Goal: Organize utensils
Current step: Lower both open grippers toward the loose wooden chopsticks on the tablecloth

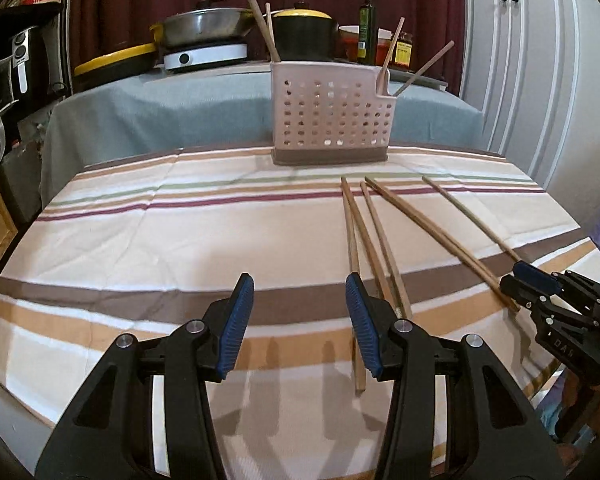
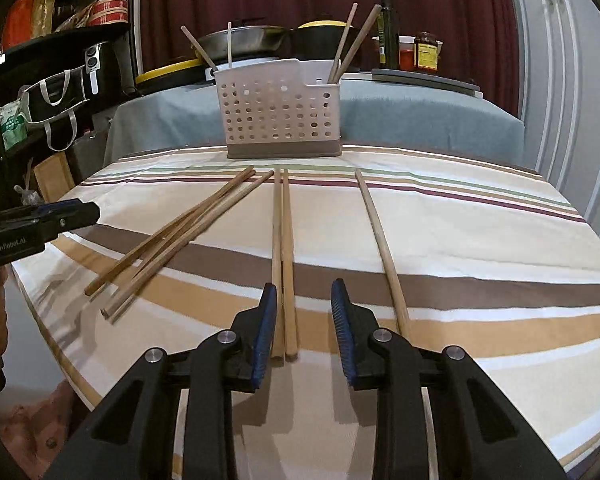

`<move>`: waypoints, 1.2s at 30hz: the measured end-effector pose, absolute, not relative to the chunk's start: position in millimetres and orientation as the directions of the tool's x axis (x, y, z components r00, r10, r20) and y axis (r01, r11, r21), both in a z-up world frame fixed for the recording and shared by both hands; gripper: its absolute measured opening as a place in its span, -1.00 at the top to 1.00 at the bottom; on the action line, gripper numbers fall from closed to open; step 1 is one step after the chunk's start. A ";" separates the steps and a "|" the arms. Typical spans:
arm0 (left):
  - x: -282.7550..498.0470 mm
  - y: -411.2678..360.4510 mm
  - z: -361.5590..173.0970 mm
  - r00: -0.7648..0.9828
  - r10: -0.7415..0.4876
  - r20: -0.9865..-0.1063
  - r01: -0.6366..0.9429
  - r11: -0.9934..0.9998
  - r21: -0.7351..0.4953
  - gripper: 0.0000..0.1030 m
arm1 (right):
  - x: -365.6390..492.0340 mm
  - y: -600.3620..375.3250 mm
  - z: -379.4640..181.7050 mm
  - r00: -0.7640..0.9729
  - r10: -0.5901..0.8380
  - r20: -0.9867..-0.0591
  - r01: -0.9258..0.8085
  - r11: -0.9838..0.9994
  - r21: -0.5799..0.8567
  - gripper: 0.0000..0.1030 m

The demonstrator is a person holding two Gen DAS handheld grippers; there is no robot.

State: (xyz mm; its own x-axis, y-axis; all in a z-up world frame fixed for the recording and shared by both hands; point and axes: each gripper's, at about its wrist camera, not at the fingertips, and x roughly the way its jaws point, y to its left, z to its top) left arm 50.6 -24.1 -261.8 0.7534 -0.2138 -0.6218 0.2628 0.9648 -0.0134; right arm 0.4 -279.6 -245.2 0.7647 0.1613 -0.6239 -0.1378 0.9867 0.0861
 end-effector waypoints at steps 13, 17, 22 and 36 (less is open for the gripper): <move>48.9 -28.2 -270.1 0.738 -0.223 -0.637 0.269 0.963 -0.025 0.09 | -4.9 -279.6 -242.0 0.777 0.154 -0.610 -0.127 0.988 0.088 0.43; 48.8 -28.2 -272.0 0.732 -0.224 -0.643 0.267 0.963 -0.031 0.09 | -2.2 -284.5 -245.6 0.771 0.142 -0.621 -0.109 0.990 0.091 0.43; 49.3 -31.8 -274.1 0.725 -0.229 -0.650 0.273 0.961 -0.034 0.09 | -1.9 -278.8 -245.8 0.763 0.151 -0.628 -0.129 0.988 0.081 0.43; 50.5 -36.1 -275.9 0.717 -0.236 -0.656 0.279 0.959 -0.041 0.09 | 2.9 -282.6 -249.6 0.756 0.147 -0.637 -0.125 0.989 0.080 0.43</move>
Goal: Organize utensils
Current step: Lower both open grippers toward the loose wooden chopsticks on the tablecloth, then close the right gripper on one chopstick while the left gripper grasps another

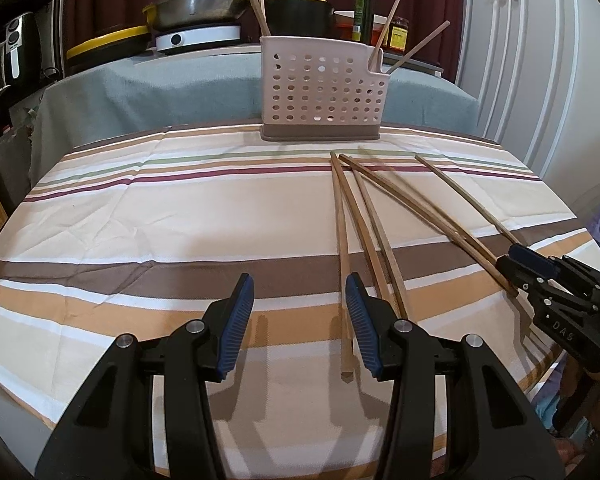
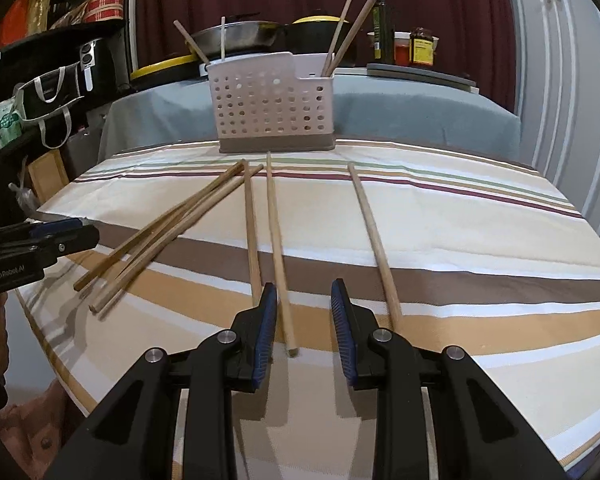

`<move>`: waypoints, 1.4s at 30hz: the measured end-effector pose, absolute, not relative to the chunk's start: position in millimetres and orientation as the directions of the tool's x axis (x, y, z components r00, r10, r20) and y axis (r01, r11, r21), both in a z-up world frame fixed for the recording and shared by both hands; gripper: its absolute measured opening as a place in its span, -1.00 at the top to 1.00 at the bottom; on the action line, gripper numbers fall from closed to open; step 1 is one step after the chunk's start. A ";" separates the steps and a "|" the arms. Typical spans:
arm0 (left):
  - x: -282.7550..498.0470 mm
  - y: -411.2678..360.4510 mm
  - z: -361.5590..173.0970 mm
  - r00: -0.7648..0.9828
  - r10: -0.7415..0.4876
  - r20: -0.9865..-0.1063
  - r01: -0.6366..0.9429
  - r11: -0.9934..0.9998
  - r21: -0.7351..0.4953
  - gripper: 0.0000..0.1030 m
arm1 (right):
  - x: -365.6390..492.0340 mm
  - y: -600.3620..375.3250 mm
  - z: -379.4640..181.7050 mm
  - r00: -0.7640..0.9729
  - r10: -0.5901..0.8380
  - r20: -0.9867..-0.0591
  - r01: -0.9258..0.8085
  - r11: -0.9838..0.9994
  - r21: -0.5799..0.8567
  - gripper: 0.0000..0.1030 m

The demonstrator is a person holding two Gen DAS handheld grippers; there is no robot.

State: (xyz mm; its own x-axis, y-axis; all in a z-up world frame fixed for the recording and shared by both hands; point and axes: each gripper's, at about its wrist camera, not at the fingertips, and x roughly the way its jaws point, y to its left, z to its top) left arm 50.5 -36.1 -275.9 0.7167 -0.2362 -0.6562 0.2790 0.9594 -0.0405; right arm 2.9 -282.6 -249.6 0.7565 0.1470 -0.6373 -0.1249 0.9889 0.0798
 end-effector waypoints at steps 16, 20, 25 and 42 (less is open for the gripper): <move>40.2 -48.2 -295.9 0.696 -0.269 -0.666 0.340 0.940 -0.024 0.44 | -6.1 -293.6 -252.7 0.781 0.120 -0.613 -0.064 0.992 0.113 0.88; 36.5 -48.4 -298.2 0.715 -0.273 -0.644 0.348 0.937 -0.011 0.65 | -6.6 -294.2 -252.8 0.784 0.121 -0.609 -0.064 0.991 0.115 0.88; 28.6 -47.3 -302.4 0.740 -0.282 -0.610 0.355 0.935 -0.001 0.68 | -6.8 -294.4 -253.6 0.789 0.123 -0.602 -0.061 0.991 0.122 0.88; 17.9 -48.8 -305.3 0.775 -0.274 -0.569 0.347 0.938 0.021 0.87 | -12.2 -293.5 -253.9 0.810 0.126 -0.573 -0.057 0.989 0.138 0.88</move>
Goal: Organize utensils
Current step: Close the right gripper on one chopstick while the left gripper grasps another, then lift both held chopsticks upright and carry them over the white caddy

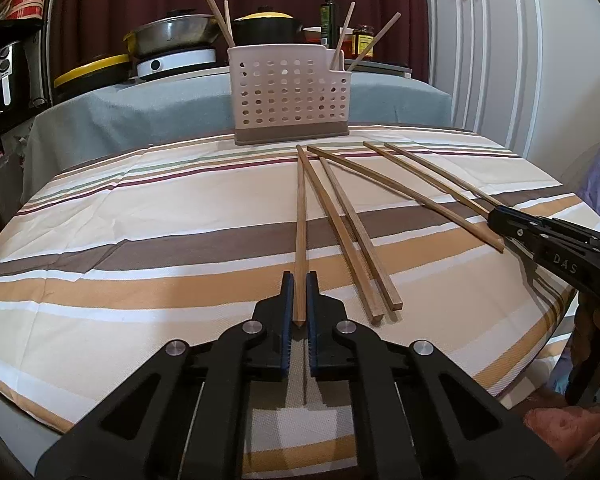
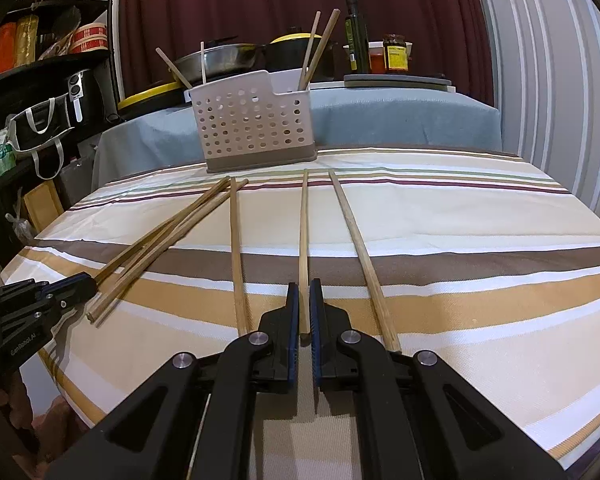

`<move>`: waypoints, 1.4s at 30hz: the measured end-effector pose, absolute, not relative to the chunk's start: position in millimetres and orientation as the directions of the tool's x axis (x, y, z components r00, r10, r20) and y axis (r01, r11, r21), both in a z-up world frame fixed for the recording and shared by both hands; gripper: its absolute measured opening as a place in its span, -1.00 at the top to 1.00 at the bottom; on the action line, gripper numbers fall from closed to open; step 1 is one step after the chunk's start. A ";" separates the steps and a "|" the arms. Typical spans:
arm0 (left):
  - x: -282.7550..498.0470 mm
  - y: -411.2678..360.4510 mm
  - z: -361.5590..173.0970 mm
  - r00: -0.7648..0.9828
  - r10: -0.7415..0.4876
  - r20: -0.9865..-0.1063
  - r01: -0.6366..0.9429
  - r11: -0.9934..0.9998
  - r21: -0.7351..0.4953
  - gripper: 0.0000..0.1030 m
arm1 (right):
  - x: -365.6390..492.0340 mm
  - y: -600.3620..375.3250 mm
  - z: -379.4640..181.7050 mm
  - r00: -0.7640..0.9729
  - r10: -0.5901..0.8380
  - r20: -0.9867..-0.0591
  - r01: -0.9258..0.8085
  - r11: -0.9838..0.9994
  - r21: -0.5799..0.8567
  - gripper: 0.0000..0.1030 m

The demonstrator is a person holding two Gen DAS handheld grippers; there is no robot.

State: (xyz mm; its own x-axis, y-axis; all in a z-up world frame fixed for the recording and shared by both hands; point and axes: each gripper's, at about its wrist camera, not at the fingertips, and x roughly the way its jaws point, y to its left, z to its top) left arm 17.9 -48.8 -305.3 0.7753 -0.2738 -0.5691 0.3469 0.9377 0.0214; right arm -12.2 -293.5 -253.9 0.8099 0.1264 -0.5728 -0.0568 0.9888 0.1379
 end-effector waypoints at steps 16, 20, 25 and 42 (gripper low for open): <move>18.0 -32.2 -236.2 0.867 -0.231 -0.442 0.273 0.961 0.032 0.88 | -19.7 -293.1 -184.3 0.893 0.077 -0.444 -0.047 0.996 0.078 0.89; 19.2 -27.5 -209.1 0.891 -0.216 -0.399 0.251 0.967 0.037 0.88 | -19.5 -294.1 -165.7 0.907 0.069 -0.415 -0.042 0.996 0.074 0.89; 19.4 -22.4 -180.6 0.914 -0.205 -0.351 0.233 0.972 0.038 0.88 | -19.5 -295.9 -143.4 0.923 0.063 -0.379 -0.039 0.997 0.070 0.89; 60.2 -8.8 -132.5 0.916 -0.212 -0.342 0.224 0.975 -0.002 0.88 | 19.9 -297.0 -99.8 0.924 0.046 -0.381 -0.029 0.998 0.049 0.89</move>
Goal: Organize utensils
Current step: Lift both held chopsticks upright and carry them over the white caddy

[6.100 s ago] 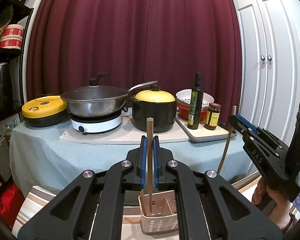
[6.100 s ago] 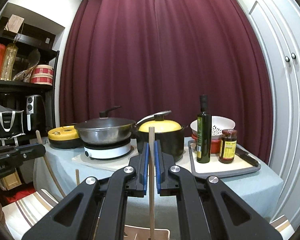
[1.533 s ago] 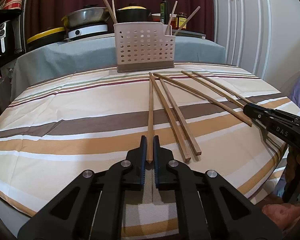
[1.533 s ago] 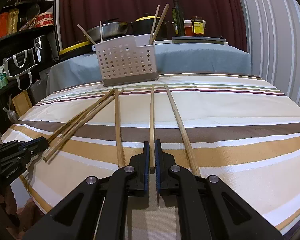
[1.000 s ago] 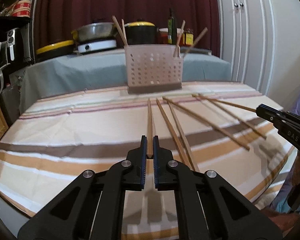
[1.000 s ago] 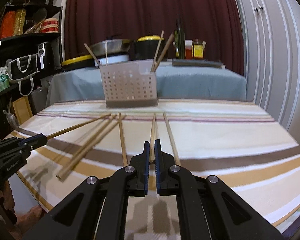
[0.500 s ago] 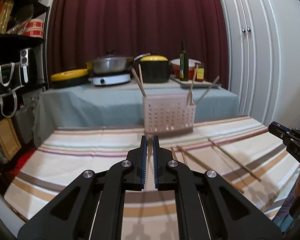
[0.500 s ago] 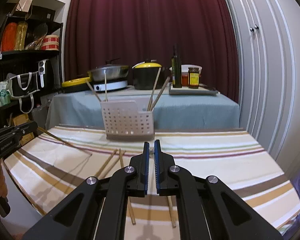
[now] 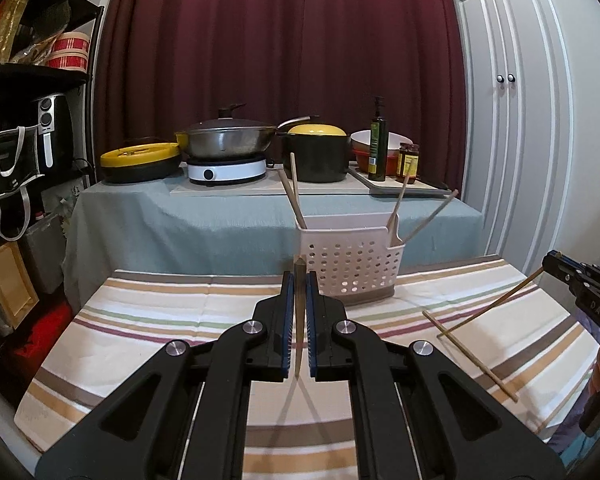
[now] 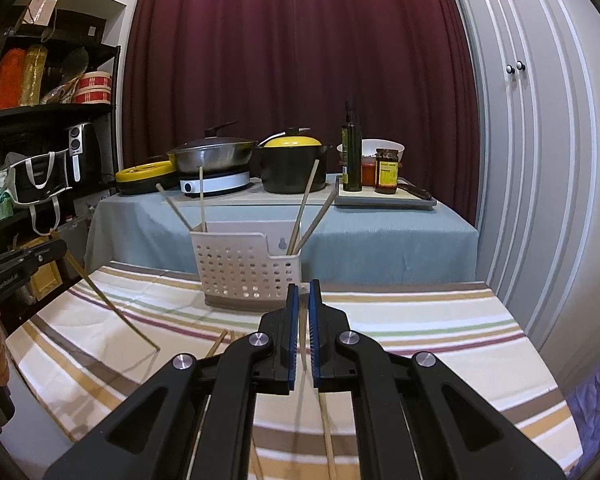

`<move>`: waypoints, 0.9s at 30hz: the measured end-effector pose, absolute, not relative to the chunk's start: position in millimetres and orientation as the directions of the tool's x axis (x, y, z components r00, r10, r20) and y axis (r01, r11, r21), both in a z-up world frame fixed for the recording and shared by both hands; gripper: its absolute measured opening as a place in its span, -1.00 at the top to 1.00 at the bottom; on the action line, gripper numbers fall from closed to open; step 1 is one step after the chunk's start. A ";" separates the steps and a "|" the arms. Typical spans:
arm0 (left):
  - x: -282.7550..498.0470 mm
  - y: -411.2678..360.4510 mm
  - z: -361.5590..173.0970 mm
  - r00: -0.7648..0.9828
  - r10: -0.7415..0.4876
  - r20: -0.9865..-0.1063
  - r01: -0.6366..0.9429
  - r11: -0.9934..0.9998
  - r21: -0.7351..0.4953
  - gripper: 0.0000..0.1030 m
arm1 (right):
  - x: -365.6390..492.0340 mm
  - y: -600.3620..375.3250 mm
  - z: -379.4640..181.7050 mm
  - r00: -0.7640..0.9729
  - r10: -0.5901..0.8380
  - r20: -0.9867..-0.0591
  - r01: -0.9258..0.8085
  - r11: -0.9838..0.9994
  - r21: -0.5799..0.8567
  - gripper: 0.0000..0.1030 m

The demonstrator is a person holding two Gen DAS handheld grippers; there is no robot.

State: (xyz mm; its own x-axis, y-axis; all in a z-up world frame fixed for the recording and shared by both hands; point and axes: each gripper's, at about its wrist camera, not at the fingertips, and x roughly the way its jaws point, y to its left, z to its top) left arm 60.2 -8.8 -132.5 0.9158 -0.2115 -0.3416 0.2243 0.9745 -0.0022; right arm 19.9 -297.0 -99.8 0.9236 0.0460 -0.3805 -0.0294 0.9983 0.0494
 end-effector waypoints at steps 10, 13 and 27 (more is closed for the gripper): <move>87.8 -9.8 -125.9 0.918 -0.210 -0.336 0.220 0.975 -0.008 0.87 | 57.0 -297.5 -90.7 0.932 0.043 -0.359 -0.029 0.999 0.045 0.89; 95.8 -10.3 -124.4 0.920 -0.204 -0.335 0.213 0.977 -0.008 0.87 | 66.2 -296.7 -89.7 0.935 0.041 -0.351 -0.029 0.999 0.038 0.88; 116.8 -17.2 -90.8 0.938 -0.199 -0.285 0.202 0.979 -0.022 0.88 | 95.0 -294.0 -68.4 0.940 0.083 -0.331 -0.062 0.995 0.073 0.89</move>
State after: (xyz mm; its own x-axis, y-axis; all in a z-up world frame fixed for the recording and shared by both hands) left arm 116.8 -17.2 -90.8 0.9377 -0.1994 -0.2845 0.2015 0.9792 -0.0221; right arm 95.0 -294.0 -68.4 0.9401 0.0826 -0.3306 -0.0616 0.9954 0.0733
